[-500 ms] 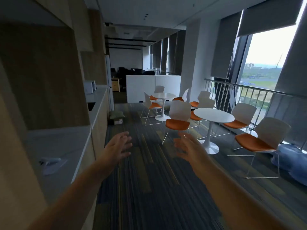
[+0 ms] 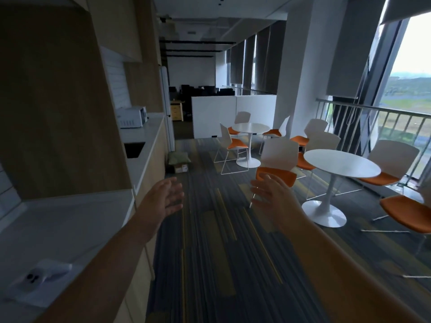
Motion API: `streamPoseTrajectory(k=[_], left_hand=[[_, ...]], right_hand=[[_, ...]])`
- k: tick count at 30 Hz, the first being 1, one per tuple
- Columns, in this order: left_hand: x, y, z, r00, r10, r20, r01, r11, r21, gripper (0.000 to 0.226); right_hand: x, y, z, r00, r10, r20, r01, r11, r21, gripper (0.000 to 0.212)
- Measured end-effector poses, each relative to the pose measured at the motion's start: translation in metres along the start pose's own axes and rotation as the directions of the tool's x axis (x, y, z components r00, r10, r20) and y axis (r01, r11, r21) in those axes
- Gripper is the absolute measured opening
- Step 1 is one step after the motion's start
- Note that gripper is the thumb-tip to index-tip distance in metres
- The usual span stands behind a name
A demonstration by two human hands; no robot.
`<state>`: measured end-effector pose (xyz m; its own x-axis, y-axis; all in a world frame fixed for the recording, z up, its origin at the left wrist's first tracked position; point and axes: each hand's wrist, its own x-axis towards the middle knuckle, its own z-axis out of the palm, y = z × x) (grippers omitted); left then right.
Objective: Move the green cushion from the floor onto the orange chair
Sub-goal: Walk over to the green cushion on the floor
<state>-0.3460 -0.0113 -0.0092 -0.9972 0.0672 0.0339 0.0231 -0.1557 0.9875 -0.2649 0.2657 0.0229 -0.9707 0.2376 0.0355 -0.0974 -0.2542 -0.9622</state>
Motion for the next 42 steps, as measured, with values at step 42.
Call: streamPoseTrajectory(k=[42], left_hand=[[1.291, -0.124, 0.039, 0.953, -0.219, -0.211, 0.184, 0.967, -0.175, 0.060]], right_hand=[[1.338, 0.179, 0.122, 0.952, 0.294, 0.089, -0.293, 0.956, -0.020, 0.052]])
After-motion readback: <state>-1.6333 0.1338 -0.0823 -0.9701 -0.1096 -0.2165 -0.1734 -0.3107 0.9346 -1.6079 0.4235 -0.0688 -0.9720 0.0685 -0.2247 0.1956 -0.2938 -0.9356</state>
